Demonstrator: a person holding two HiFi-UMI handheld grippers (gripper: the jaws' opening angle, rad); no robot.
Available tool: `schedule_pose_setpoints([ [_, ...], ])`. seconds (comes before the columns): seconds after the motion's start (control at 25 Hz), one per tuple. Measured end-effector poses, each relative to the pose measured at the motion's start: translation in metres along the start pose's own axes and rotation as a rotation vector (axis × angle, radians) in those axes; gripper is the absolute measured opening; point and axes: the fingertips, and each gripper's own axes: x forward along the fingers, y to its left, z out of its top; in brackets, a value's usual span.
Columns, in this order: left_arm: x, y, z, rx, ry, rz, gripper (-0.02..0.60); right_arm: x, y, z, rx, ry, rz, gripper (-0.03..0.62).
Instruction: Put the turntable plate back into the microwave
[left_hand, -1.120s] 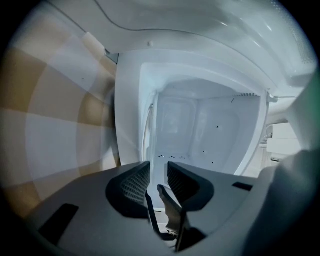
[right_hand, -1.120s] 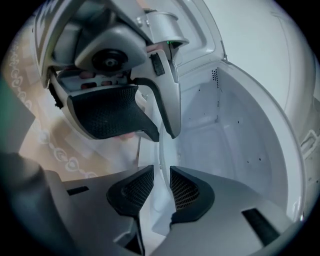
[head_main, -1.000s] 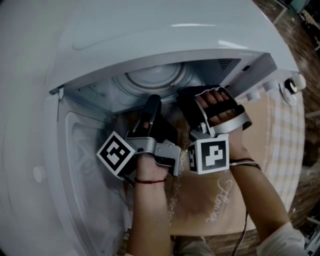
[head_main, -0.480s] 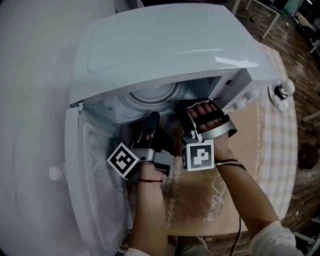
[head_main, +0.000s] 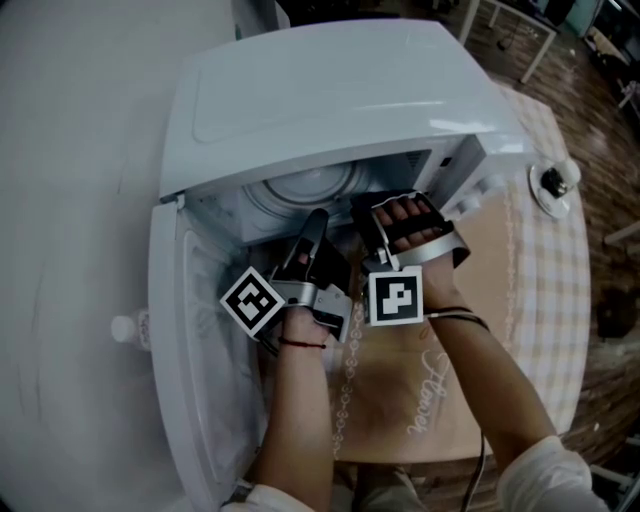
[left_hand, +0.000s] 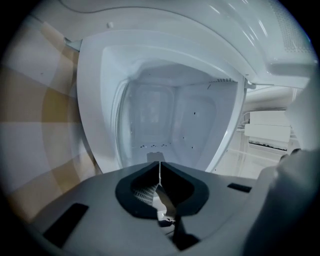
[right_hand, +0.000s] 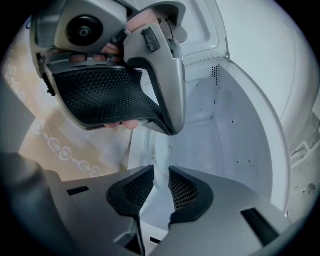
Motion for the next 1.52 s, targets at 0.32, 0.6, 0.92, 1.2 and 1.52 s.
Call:
schedule_pose_setpoints([
  [0.32,-0.007,-0.012,-0.014,-0.003,0.027,-0.002,0.009,-0.017,-0.003,0.004,-0.005,-0.006,-0.014,0.101],
  [0.6,-0.018,-0.026,-0.029,-0.001,0.044,-0.01,0.006,-0.043,0.002,0.006,0.01,-0.01,-0.011,0.101],
  [0.92,-0.028,-0.036,-0.046,0.015,0.073,-0.002,0.005,-0.064,-0.003,0.005,0.064,-0.013,-0.025,0.1],
  [1.2,-0.033,-0.033,-0.058,0.239,0.138,0.07,0.005,-0.084,-0.023,0.001,0.402,-0.087,-0.049,0.1],
  [1.52,-0.035,-0.044,-0.059,0.754,0.178,0.133,0.005,-0.107,-0.039,0.003,0.997,-0.315,-0.019,0.1],
])
